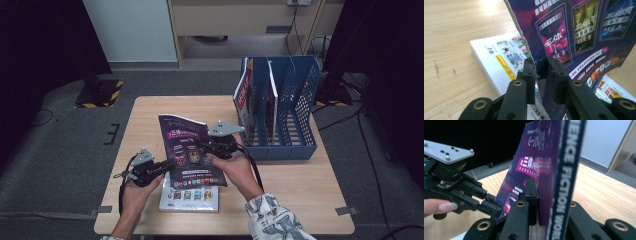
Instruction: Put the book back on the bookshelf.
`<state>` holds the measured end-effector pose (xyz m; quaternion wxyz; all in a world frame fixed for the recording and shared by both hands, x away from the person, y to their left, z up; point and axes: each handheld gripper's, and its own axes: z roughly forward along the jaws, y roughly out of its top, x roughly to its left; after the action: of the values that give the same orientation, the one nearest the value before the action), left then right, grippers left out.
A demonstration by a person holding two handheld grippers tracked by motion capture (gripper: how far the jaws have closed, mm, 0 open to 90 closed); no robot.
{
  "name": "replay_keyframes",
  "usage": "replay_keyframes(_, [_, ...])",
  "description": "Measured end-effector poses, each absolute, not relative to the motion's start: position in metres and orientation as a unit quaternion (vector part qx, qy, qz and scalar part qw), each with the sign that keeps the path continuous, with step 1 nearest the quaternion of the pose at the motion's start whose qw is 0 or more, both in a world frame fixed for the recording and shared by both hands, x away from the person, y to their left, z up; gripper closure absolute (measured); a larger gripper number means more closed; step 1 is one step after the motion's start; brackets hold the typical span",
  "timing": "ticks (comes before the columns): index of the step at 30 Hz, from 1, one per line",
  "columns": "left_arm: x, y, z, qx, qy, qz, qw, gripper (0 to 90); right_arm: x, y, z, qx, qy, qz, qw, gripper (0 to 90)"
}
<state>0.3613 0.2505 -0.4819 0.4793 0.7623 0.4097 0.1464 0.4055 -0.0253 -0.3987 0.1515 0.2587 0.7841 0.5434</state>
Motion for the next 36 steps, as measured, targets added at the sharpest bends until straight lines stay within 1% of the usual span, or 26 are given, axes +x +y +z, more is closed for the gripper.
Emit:
replay_keyframes(7, [0.36,0.251,-0.478,0.76,0.404,0.159,0.483,77.8,0.405,-0.028,-0.394,0.249,0.786,0.546,0.147,78.5])
replay_keyframes(10, [0.358,0.253,-0.476,0.757,0.401,0.173,0.487,79.4,0.405,-0.029,-0.392,0.248,0.785,0.549,0.146,77.3])
replay_keyframes(15, [0.357,0.255,-0.472,0.753,0.398,0.187,0.489,80.5,0.404,-0.029,-0.389,0.242,0.782,0.556,0.143,77.3])
replay_keyframes(20, [0.353,0.258,-0.465,0.743,0.392,0.226,0.493,82.8,0.405,-0.03,-0.387,0.243,0.778,0.561,0.145,77.7])
replay_keyframes(22, [0.352,0.258,-0.464,0.743,0.39,0.233,0.491,83.2,0.405,-0.031,-0.387,0.244,0.778,0.562,0.144,77.9])
replay_keyframes(29, [0.353,0.261,-0.464,0.743,0.387,0.227,0.496,83.3,0.405,-0.03,-0.384,0.244,0.776,0.564,0.14,76.3])
replay_keyframes(33, [0.353,0.262,-0.465,0.743,0.387,0.224,0.497,83.2,0.407,-0.027,-0.379,0.239,0.777,0.567,0.131,71.8])
replay_keyframes(36, [0.353,0.263,-0.465,0.743,0.387,0.224,0.498,83.3,0.407,-0.025,-0.379,0.236,0.779,0.567,0.127,70.1])
